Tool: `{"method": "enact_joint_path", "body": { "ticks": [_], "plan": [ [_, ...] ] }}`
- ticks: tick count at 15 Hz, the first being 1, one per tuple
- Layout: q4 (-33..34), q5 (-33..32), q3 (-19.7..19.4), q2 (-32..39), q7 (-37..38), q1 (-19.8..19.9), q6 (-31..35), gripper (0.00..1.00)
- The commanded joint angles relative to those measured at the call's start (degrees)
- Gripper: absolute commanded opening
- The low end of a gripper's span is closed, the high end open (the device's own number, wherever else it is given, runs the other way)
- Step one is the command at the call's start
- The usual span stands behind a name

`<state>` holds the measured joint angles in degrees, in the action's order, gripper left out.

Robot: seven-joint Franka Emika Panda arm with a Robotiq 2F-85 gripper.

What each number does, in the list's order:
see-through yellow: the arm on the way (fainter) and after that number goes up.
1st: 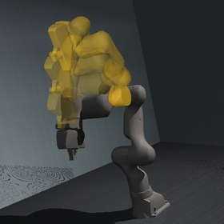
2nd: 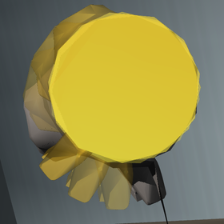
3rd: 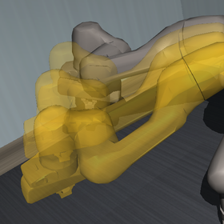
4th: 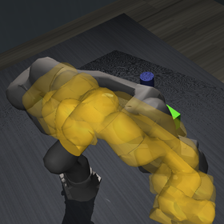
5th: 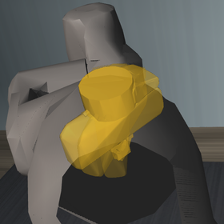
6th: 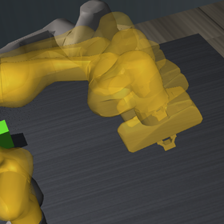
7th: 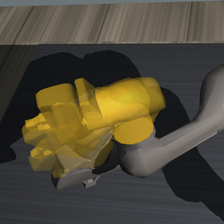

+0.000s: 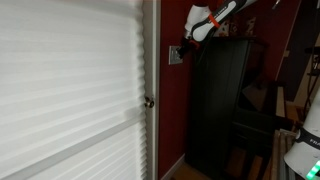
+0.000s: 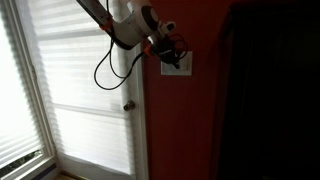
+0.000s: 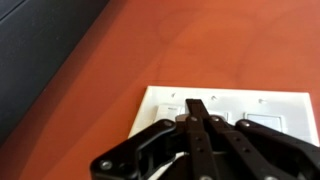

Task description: Press the middle switches.

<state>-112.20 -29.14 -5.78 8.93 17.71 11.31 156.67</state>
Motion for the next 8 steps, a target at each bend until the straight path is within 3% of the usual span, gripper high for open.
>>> {"method": "enact_joint_path", "body": {
  "ticks": [1, 8],
  "plan": [
    [1.09, 6.13, -1.64, 0.38, -4.86, -2.09, -1.90, 0.00],
    [2.68, 6.97, -3.44, 2.32, -3.80, -3.55, -0.77, 0.00]
  ]
}}
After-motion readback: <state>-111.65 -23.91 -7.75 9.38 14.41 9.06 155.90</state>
